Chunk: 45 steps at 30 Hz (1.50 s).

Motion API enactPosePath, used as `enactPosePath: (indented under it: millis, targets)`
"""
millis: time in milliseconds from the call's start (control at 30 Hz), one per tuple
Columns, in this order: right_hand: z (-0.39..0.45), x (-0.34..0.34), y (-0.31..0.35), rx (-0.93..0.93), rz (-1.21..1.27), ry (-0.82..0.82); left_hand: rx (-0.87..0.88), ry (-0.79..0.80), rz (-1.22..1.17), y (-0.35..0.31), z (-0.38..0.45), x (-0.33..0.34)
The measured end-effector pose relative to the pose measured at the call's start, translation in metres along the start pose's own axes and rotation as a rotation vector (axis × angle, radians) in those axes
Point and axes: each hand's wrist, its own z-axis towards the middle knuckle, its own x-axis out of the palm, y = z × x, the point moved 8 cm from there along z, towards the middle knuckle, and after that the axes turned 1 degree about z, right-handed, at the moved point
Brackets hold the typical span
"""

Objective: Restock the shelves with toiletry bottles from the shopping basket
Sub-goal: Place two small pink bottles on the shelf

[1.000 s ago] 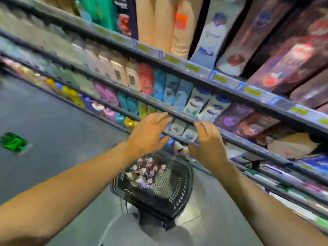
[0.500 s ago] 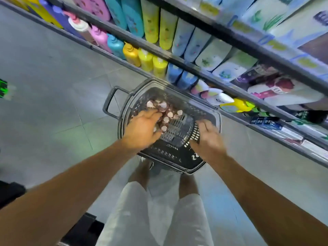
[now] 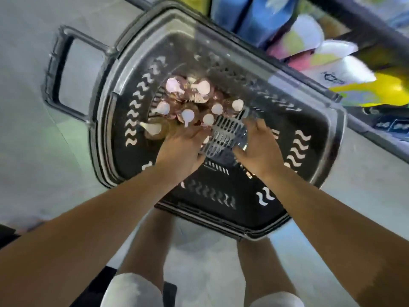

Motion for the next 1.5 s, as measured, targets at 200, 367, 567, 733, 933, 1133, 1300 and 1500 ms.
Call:
enactPosePath:
  millis: [200,367,567,733,933,1133,1300,1500]
  targets:
    - [0.062,0.043,-0.028,-0.046,0.021,-0.044,0.069,0.062,0.217,0.013,0.043,0.066]
    - [0.105,0.06,-0.035,-0.111,0.0,-0.089,0.05,0.104,0.345,0.018,0.068,0.099]
    - [0.134,0.069,-0.043,-0.133,0.004,-0.227,0.038,0.047,0.413,0.021,0.076,0.111]
    - [0.132,0.066,-0.049,-0.129,0.073,-0.312,0.01,0.06,0.434,0.021,0.077,0.118]
    - [0.111,0.062,-0.055,-0.091,0.146,-0.286,-0.017,0.027,0.435,0.019,0.077,0.112]
    - [0.063,0.047,-0.041,-0.084,0.166,-0.21,-0.037,0.0,0.287,0.007,0.051,0.083]
    - [0.0,-0.004,-0.016,-0.028,0.29,-0.201,0.014,-0.076,0.087,-0.022,0.007,0.008]
    - [-0.109,-0.109,0.027,0.037,0.522,-0.259,0.102,-0.208,-0.047,-0.071,-0.061,-0.131]
